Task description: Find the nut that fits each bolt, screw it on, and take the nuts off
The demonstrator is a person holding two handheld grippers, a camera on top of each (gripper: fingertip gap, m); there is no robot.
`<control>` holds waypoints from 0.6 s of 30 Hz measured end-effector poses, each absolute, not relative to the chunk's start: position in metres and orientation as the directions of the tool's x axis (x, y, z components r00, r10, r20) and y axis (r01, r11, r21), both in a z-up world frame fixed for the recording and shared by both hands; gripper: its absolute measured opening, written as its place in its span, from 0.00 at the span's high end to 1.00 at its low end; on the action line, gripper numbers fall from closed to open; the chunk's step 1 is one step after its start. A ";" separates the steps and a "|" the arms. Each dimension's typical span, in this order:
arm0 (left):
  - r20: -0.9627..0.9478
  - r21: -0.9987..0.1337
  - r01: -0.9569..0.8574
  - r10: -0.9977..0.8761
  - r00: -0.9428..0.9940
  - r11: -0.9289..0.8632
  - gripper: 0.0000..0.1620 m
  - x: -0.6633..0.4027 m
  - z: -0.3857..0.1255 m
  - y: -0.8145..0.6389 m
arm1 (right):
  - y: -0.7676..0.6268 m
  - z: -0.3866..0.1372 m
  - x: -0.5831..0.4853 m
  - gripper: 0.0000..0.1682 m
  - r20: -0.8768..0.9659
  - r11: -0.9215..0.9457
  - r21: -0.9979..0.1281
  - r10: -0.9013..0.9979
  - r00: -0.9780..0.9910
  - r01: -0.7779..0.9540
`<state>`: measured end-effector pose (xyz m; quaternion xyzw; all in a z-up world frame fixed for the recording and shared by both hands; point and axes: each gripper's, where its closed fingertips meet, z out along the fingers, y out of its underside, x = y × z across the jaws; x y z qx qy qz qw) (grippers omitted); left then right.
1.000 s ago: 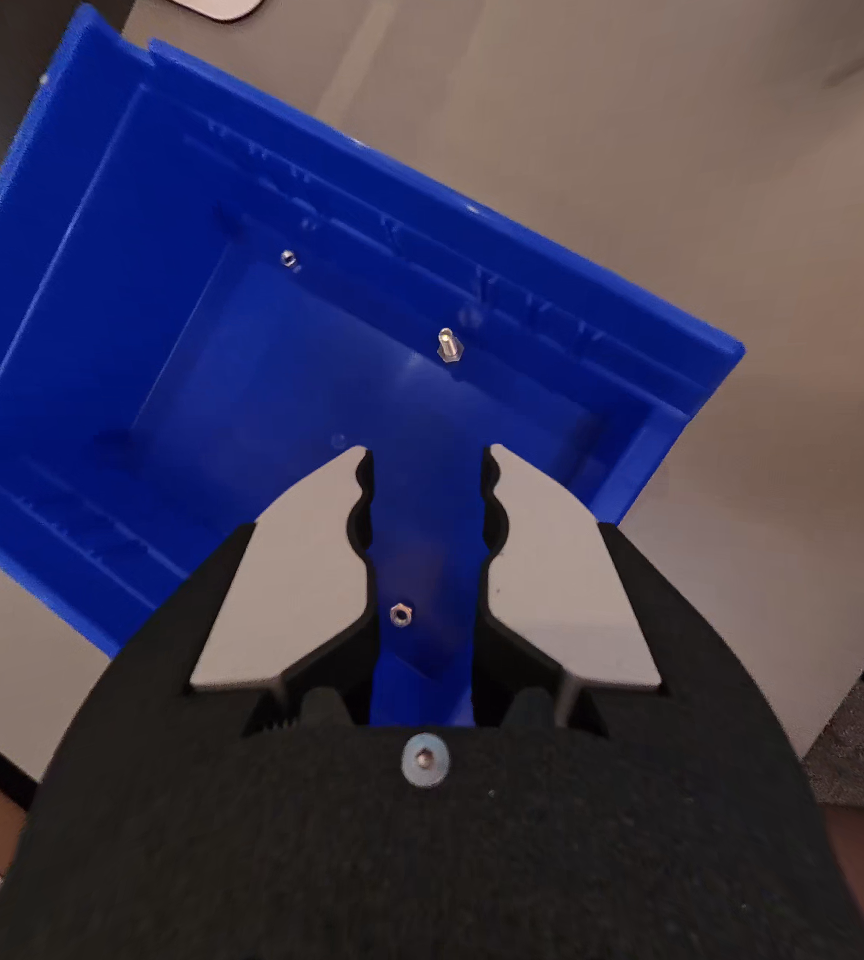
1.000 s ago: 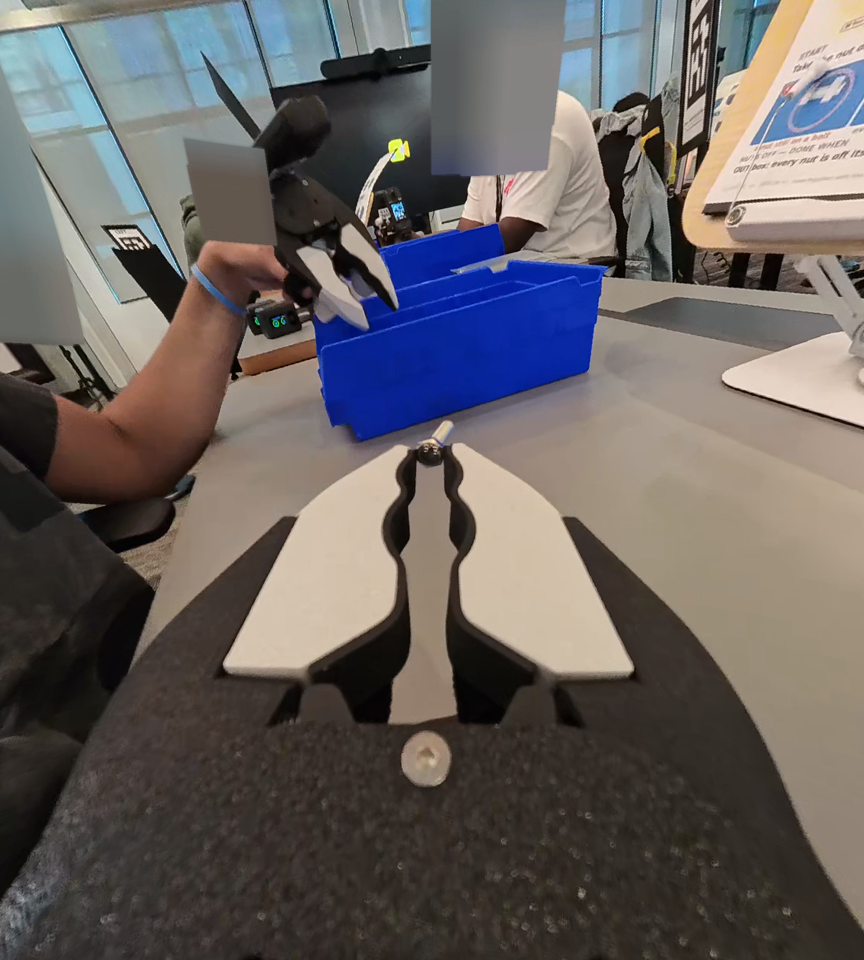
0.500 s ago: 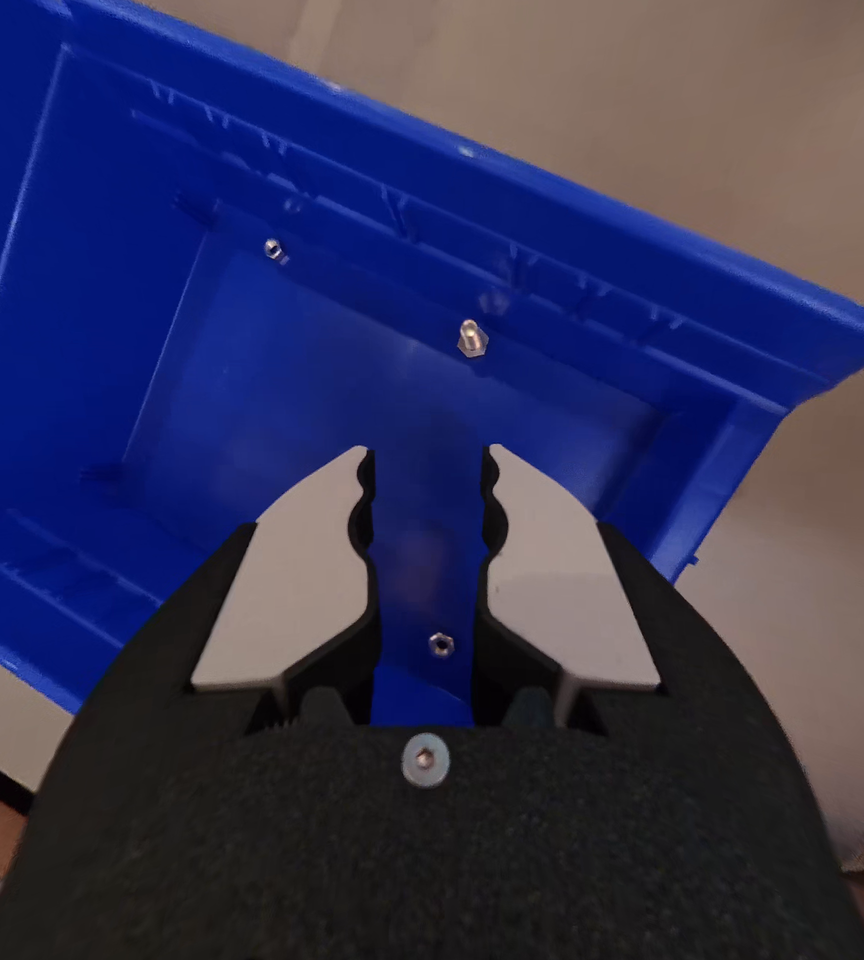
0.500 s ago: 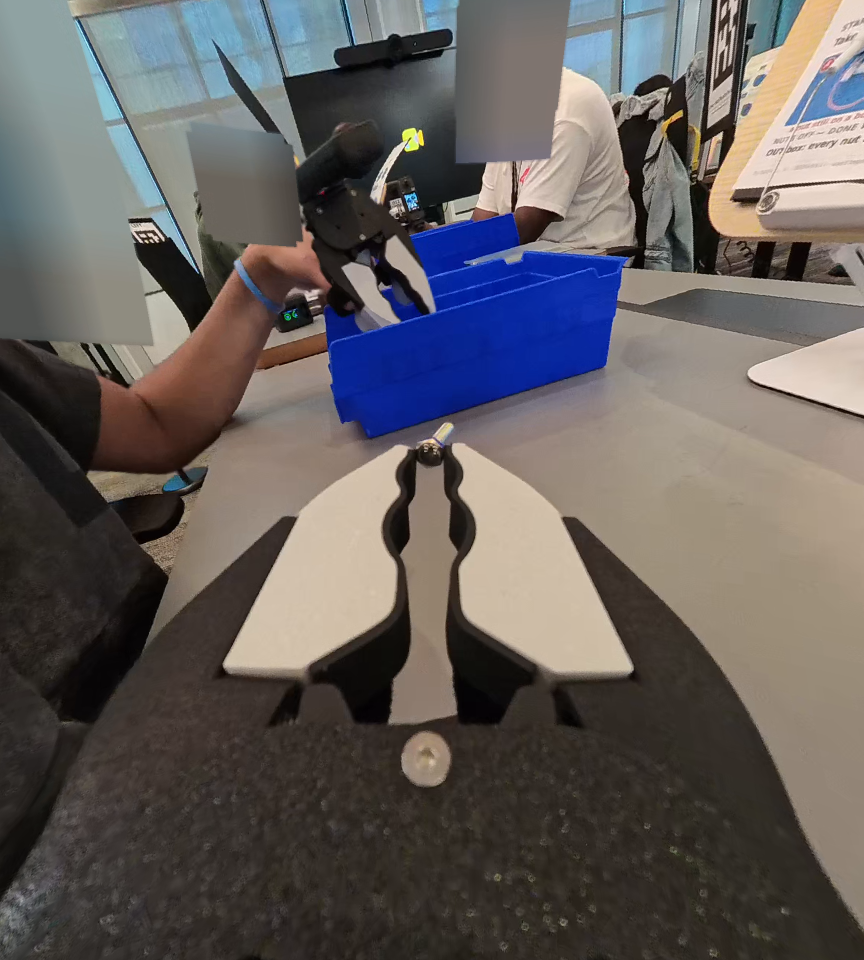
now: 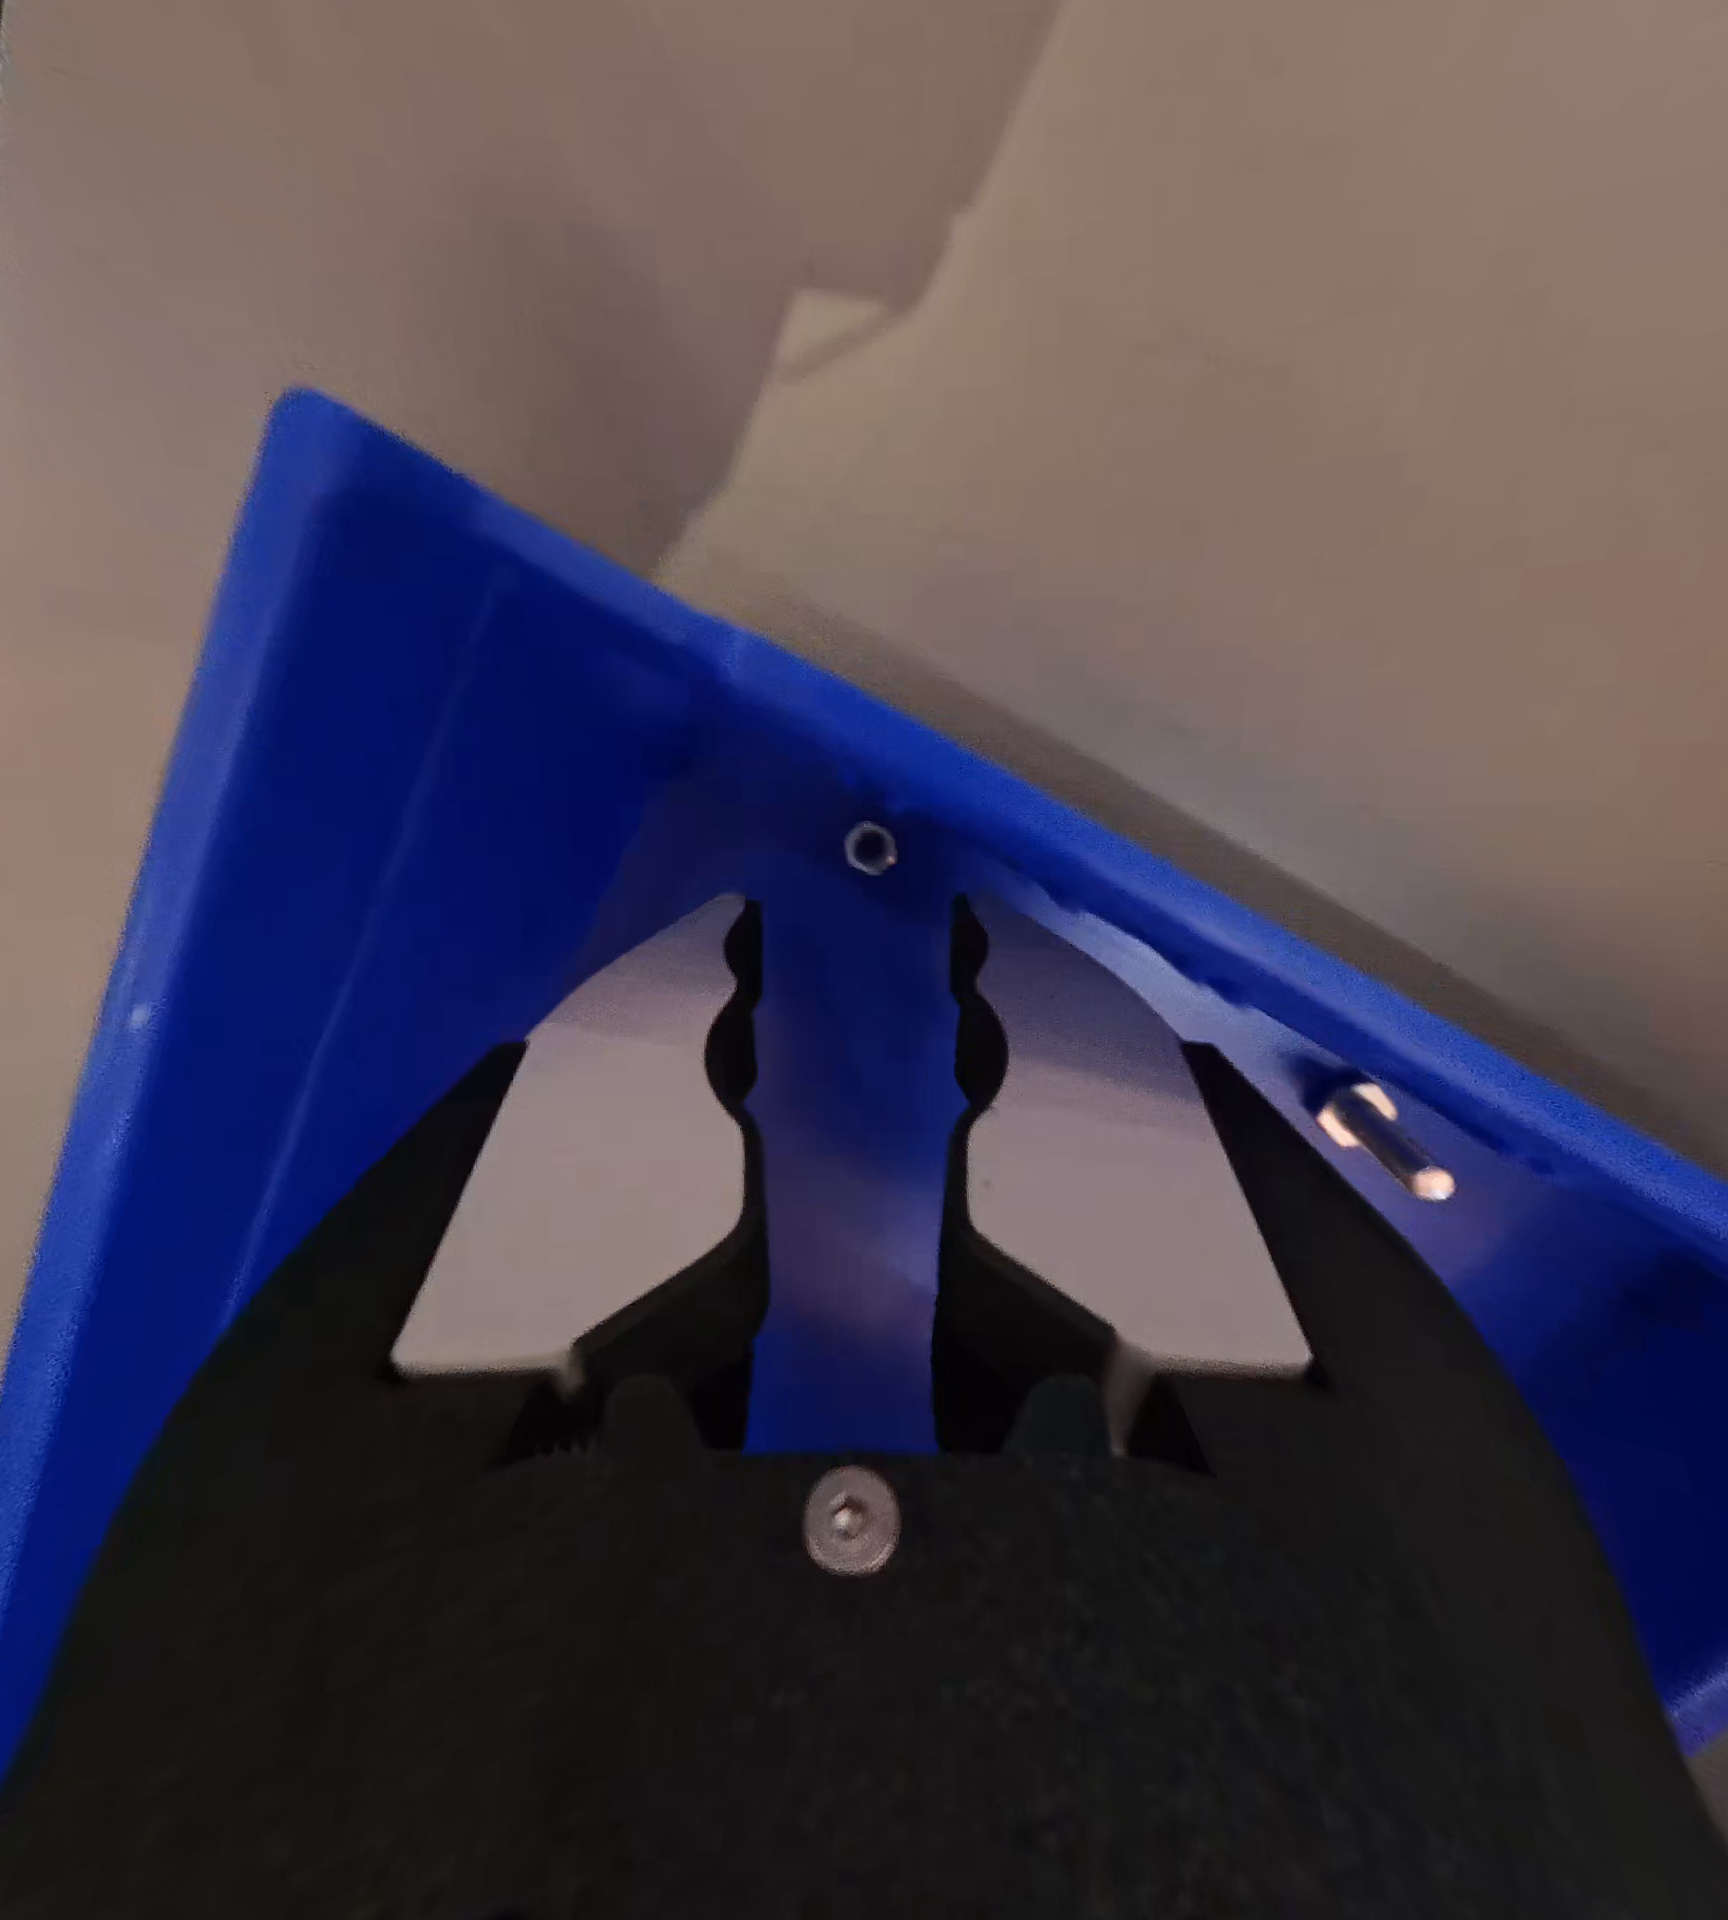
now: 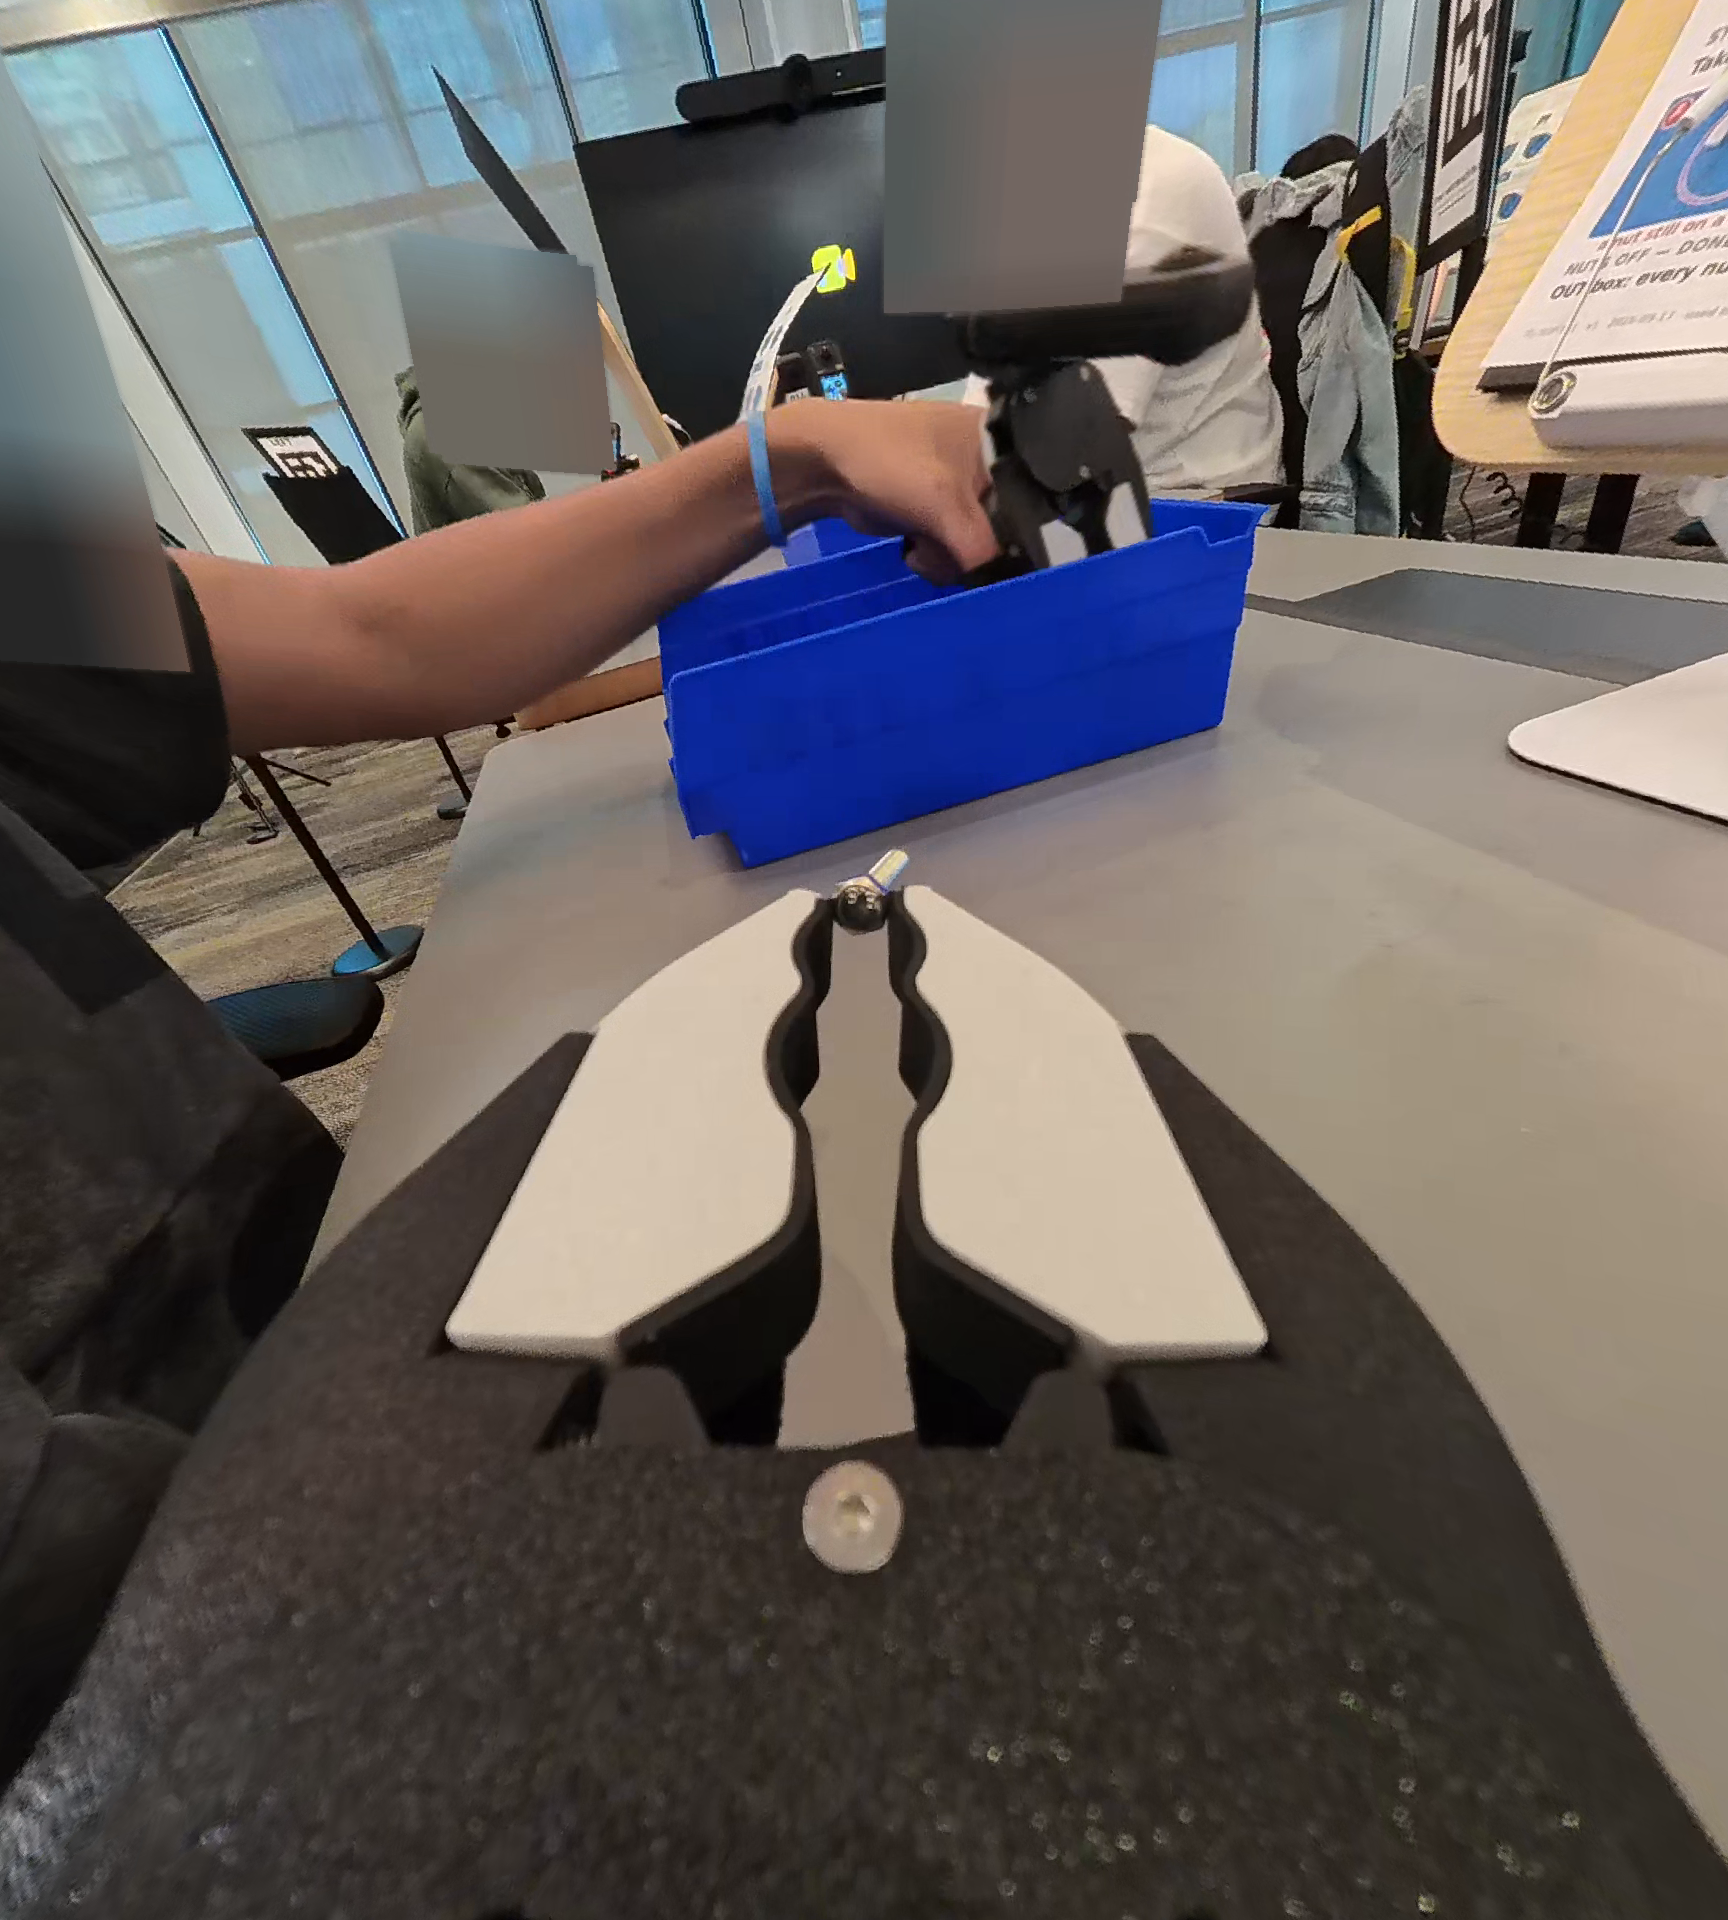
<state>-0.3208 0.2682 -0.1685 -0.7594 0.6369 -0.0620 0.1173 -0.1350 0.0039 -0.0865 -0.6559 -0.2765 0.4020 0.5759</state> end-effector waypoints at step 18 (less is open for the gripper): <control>-0.004 -0.173 -0.970 -0.985 0.173 -0.169 0.85 -0.317 -0.190 0.267 | 0.003 -0.088 -0.137 0.94 -0.206 -0.187 -0.978 0.830 0.517 -0.090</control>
